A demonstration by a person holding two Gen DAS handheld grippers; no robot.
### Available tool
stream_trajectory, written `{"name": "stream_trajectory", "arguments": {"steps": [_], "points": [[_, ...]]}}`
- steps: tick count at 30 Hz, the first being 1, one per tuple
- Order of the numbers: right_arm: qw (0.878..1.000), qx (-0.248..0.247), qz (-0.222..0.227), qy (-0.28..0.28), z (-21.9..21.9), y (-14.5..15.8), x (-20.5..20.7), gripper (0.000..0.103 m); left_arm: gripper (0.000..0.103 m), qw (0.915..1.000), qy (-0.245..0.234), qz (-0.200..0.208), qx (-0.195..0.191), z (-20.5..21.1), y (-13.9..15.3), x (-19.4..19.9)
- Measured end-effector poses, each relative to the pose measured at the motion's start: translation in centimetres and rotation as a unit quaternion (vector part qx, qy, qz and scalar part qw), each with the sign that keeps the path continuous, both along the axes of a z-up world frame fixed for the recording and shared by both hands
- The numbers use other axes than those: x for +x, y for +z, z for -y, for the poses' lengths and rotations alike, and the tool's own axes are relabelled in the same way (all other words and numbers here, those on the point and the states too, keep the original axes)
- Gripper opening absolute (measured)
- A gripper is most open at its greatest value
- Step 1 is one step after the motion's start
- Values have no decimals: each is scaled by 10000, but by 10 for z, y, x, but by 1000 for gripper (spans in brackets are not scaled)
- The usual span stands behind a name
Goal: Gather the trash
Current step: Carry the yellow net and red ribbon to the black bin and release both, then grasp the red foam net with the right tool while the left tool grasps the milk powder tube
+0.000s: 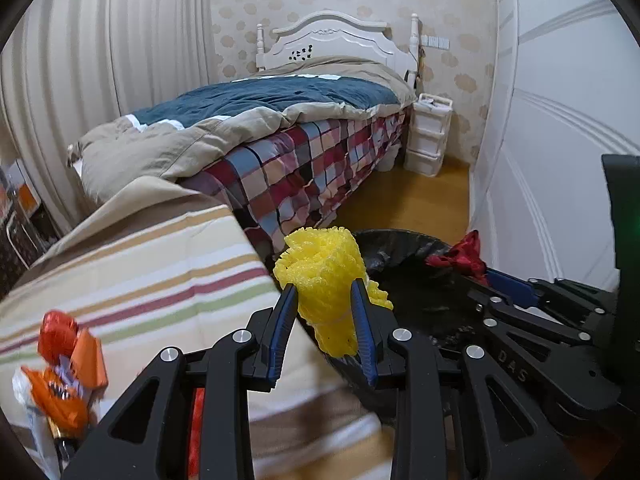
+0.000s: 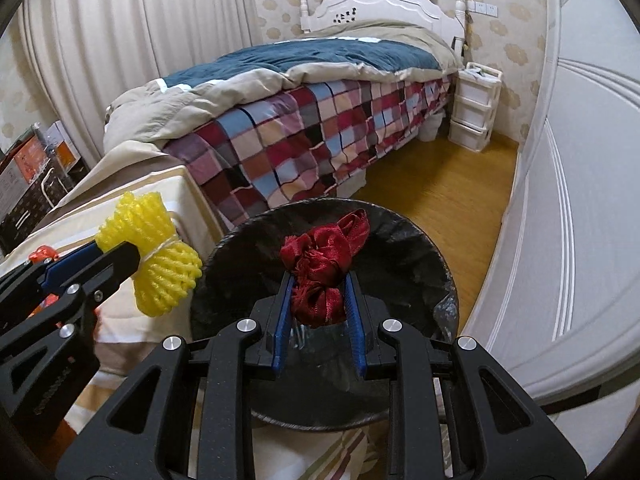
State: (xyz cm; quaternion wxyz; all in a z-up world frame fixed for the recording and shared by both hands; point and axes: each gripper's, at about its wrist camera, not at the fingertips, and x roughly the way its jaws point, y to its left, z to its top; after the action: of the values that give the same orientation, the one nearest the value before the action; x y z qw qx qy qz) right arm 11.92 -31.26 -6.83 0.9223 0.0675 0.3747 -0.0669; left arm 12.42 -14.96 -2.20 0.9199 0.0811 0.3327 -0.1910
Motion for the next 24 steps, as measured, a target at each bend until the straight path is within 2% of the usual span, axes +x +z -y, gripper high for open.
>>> {"name": "stream_trajectory", "arguments": {"steps": [8,10,11,12,13,14,20,24], "points": [[9999,50,-90,-94,17,-12,16,25,32,9997,64,-138,208,18,-12,19],[9999,57,-99,-113,20,-14,20,26,36,9995,90,-174,229,19,-15,21],[9998,64,-99,-133,21,-15,21,26,38,9994,111,-193,247,19,-16,23],[9998,76,-97,-148,22,-15,22,33,43,9994,134,-203,263,19,-17,24],[9998,94,-86,-173,23,-16,22,44,46,9993,162,-214,266,18,-18,25],[9997,102,-72,-198,24,-16,22,47,52,9992,197,-228,245,16,-18,24],[9995,103,-39,-294,26,-15,19,51,72,9991,361,-175,168,9,-14,24],[9994,86,1,-339,25,-10,14,59,77,9988,468,-120,82,1,-6,18]]}}
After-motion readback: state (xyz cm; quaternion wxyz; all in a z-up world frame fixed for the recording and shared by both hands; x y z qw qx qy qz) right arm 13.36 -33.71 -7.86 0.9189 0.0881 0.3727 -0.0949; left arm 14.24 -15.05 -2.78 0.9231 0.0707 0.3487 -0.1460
